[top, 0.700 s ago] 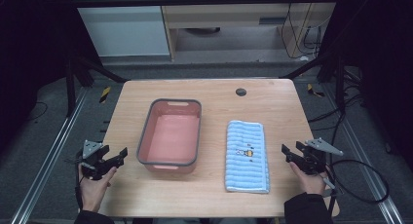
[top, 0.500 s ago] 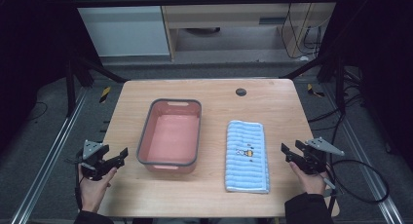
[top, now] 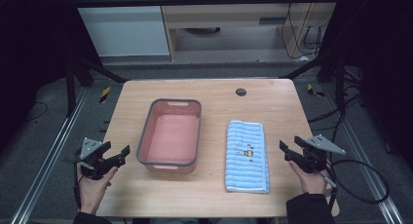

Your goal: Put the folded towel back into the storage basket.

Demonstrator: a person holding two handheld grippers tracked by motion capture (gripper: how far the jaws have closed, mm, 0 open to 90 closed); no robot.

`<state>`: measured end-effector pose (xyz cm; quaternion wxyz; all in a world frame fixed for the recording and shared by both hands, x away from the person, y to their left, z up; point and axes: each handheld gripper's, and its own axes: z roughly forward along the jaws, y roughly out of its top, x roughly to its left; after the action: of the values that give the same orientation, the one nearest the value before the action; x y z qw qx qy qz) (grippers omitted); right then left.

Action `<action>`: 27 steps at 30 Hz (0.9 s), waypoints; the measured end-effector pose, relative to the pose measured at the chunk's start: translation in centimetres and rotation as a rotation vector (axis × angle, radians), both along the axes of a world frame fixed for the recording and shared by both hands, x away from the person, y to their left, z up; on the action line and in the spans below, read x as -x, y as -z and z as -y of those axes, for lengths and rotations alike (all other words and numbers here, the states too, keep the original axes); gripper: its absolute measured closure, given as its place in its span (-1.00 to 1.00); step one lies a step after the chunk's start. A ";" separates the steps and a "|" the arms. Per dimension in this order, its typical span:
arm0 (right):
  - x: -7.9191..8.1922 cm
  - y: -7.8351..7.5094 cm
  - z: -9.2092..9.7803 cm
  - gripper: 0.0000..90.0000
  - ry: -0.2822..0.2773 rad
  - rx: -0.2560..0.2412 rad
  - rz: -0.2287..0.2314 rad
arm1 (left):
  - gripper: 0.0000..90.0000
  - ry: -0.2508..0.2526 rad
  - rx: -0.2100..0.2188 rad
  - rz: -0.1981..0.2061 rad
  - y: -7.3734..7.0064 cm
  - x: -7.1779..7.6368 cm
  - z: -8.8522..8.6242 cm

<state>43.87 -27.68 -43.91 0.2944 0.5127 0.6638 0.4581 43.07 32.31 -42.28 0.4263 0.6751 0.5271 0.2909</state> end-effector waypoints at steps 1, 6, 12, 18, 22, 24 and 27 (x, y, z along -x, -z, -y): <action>0.0 -0.1 0.0 -0.16 -0.003 -0.012 -0.004 | -0.45 0.004 0.002 0.002 -0.2 0.1 0.2; 0.0 -0.5 0.0 -0.16 -0.001 0.001 0.013 | -0.45 0.031 0.007 0.008 -0.8 0.4 1.0; -0.2 -1.0 0.0 -0.18 -0.012 0.012 0.010 | -0.45 0.073 0.006 0.012 -1.6 0.6 2.3; -0.4 -1.4 -0.3 -0.18 -0.016 -0.007 0.013 | -0.45 0.096 0.009 0.017 -2.2 0.5 3.6; -0.5 -2.0 -0.5 -0.18 -0.031 -0.014 0.023 | -0.45 0.111 0.018 0.019 -2.6 0.5 4.4; -0.7 -2.2 -0.7 -0.19 -0.036 -0.011 0.023 | -0.45 0.115 0.016 0.020 -2.7 0.4 4.8; -0.8 -2.5 -0.9 -0.21 -0.044 -0.003 0.024 | -0.45 0.133 0.009 0.026 -3.0 0.4 5.7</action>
<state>44.70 -26.75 -41.39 0.2914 0.4930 0.6706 0.4716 42.69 26.65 -39.27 0.4545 0.7029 0.4769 0.2681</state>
